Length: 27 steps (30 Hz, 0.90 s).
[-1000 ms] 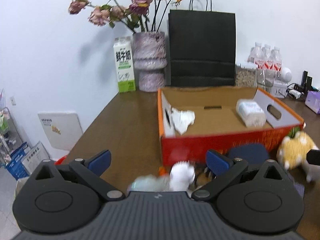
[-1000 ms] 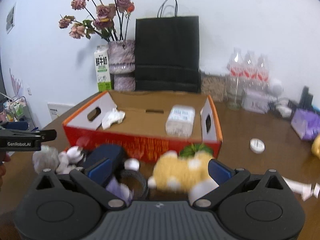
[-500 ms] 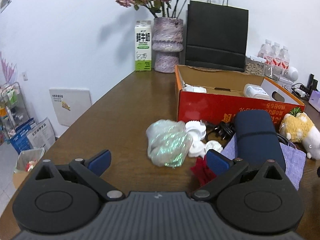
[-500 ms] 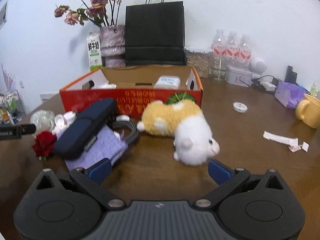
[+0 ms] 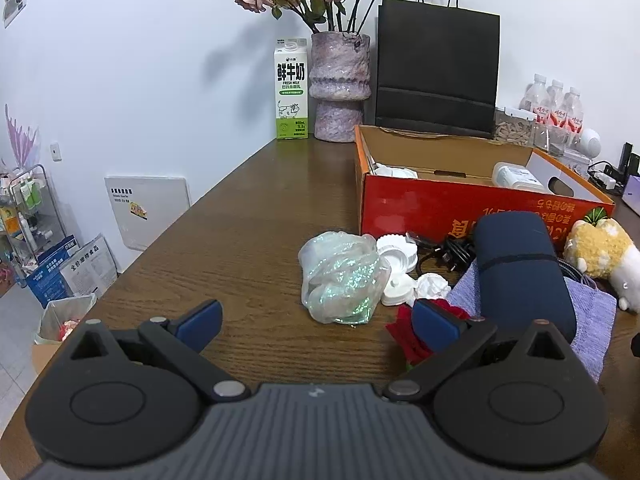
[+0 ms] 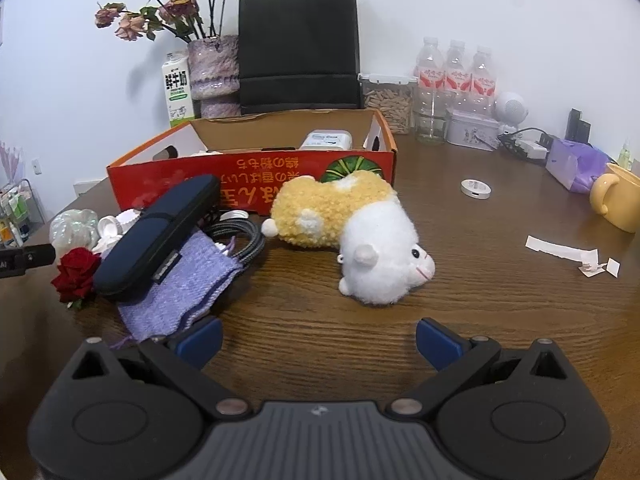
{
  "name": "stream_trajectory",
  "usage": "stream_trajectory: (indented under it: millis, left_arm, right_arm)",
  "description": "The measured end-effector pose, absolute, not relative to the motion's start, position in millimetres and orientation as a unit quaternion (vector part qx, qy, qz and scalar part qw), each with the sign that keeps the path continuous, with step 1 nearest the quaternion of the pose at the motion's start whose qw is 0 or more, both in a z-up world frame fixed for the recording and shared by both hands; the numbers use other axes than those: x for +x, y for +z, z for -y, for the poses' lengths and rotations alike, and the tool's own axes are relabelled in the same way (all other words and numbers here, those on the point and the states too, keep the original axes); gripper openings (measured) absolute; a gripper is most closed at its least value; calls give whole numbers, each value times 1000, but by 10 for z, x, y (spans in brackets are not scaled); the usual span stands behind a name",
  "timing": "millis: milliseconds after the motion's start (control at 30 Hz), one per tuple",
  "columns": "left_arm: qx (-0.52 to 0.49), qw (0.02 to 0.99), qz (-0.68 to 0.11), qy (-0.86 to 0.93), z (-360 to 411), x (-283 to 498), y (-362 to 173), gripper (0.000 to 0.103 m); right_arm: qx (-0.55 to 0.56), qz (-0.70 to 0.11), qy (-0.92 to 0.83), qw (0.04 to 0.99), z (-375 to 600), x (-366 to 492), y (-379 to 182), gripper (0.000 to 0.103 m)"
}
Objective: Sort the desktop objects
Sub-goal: 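Move both tools back toward the plastic bag and plush toy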
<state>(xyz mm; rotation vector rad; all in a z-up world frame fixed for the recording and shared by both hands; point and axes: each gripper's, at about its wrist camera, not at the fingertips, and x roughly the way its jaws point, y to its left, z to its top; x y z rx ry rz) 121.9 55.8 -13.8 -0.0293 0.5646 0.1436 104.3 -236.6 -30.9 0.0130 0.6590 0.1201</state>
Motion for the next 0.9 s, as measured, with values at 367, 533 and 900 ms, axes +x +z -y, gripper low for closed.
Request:
stream_trajectory:
  millis: [367,533,900]
  left_arm:
    - [-14,956,-281,86,-614,1413,-117,103]
    - [-15,954,-286,92,-633,1521,-130,103]
    - [-24,950,-298,90,-651,1779,-164,103]
  right_arm:
    - [1,-326,37,945,2489,1289,-313,103]
    - [-12,-327,30,945,2519,1440,-317,103]
    - [-52,-338,34,939,2510,1814,-360,103]
